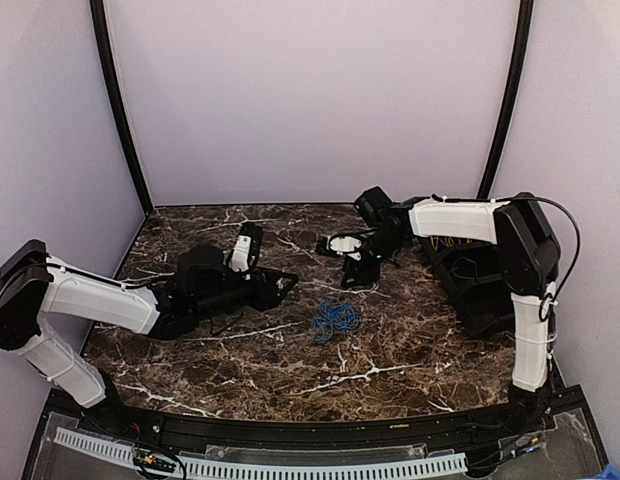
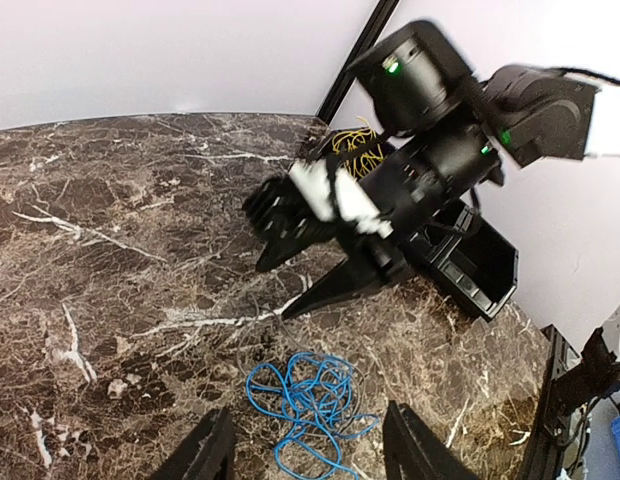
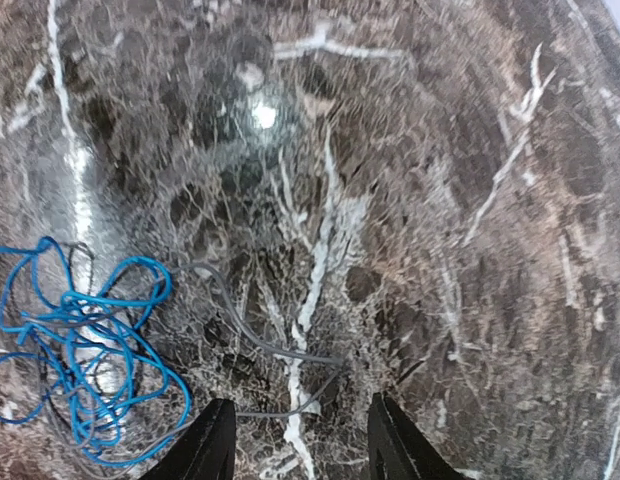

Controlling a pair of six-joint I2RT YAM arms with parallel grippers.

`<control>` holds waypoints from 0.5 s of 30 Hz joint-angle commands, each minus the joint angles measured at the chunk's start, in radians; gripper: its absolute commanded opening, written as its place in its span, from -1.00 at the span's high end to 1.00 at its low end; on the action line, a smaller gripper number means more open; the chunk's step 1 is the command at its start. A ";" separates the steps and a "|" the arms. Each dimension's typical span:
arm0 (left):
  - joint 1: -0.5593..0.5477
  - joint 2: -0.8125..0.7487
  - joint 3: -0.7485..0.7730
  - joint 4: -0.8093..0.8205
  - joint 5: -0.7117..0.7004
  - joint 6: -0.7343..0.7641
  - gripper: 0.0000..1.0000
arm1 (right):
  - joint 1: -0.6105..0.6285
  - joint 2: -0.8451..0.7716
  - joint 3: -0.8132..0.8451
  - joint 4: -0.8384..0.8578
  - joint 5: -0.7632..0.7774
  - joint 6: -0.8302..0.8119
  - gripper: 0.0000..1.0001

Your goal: Untangle the cables

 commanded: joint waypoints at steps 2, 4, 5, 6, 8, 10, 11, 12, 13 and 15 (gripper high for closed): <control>0.000 -0.104 -0.055 -0.023 -0.039 -0.033 -0.07 | -0.002 0.070 0.028 0.052 0.053 -0.045 0.06; -0.001 -0.114 -0.071 -0.023 -0.043 -0.041 -0.07 | -0.002 0.095 0.039 0.069 0.053 -0.033 0.06; -0.001 -0.115 -0.073 -0.024 -0.046 -0.043 -0.07 | -0.001 0.107 0.046 0.077 0.053 -0.028 0.06; 0.000 -0.117 -0.074 -0.024 -0.047 -0.043 -0.07 | -0.001 0.120 0.052 0.084 0.052 -0.025 0.06; 0.000 -0.115 -0.070 -0.026 -0.049 -0.041 -0.07 | 0.002 0.139 0.061 0.097 0.046 -0.018 0.05; -0.001 -0.109 -0.059 -0.033 -0.048 -0.040 -0.07 | 0.005 0.155 0.067 0.117 0.042 -0.010 0.05; -0.001 -0.107 -0.051 -0.035 -0.046 -0.039 -0.07 | 0.006 0.167 0.073 0.123 0.039 -0.008 0.05; -0.001 -0.102 -0.048 -0.038 -0.045 -0.039 -0.07 | 0.007 0.176 0.079 0.124 0.031 -0.005 0.06; 0.000 -0.098 -0.041 -0.038 -0.041 -0.038 -0.07 | 0.007 0.182 0.091 0.120 0.019 -0.003 0.10; 0.000 -0.090 -0.037 -0.035 -0.037 -0.035 -0.07 | 0.007 0.184 0.106 0.100 -0.025 -0.005 0.42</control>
